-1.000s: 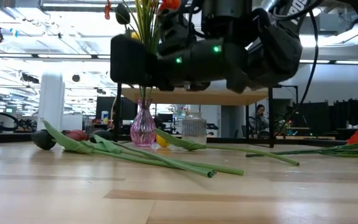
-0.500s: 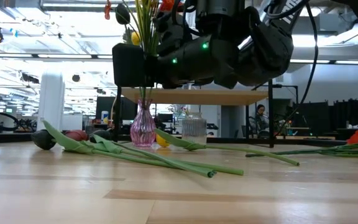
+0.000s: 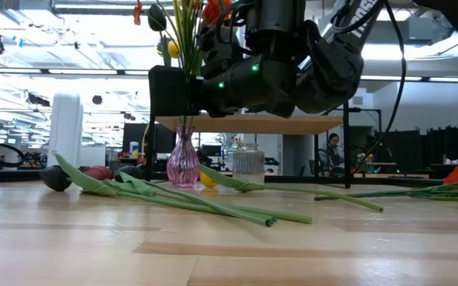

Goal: Pick and place flowers into a vace then onto a shelf
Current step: Put the bottom orange flowers into the violet vase, then put the yellow tulip into the transparent vase

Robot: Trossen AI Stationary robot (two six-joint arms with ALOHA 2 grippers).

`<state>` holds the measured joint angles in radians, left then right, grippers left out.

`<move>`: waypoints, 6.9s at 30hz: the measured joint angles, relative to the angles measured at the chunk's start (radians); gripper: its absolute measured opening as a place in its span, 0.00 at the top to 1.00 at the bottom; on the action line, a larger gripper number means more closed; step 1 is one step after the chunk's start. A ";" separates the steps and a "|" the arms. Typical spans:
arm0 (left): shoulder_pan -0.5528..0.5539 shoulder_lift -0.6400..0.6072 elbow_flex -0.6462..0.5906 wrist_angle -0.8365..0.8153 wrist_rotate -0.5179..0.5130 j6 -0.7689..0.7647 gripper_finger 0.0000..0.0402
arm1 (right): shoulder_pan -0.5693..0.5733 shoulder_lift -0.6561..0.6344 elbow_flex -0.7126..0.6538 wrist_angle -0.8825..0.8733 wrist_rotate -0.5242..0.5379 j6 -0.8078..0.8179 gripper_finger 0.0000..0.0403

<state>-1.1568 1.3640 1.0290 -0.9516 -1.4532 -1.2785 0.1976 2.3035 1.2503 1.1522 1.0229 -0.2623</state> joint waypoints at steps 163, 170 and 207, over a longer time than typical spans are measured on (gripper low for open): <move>0.000 0.000 0.000 0.001 0.037 -0.005 1.00 | -0.165 -0.066 0.534 -1.432 -0.625 0.413 0.91; 0.000 0.000 0.000 0.001 0.037 -0.005 1.00 | -0.162 -0.068 0.533 -1.433 -0.601 0.412 0.77; 0.000 0.000 0.000 0.000 0.037 -0.006 1.00 | -0.088 -0.161 0.530 -1.569 -0.580 0.386 0.60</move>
<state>-1.1570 1.3640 1.0294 -0.9512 -1.4162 -1.2844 0.1100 2.1429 1.7802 -0.4166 0.4431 0.1234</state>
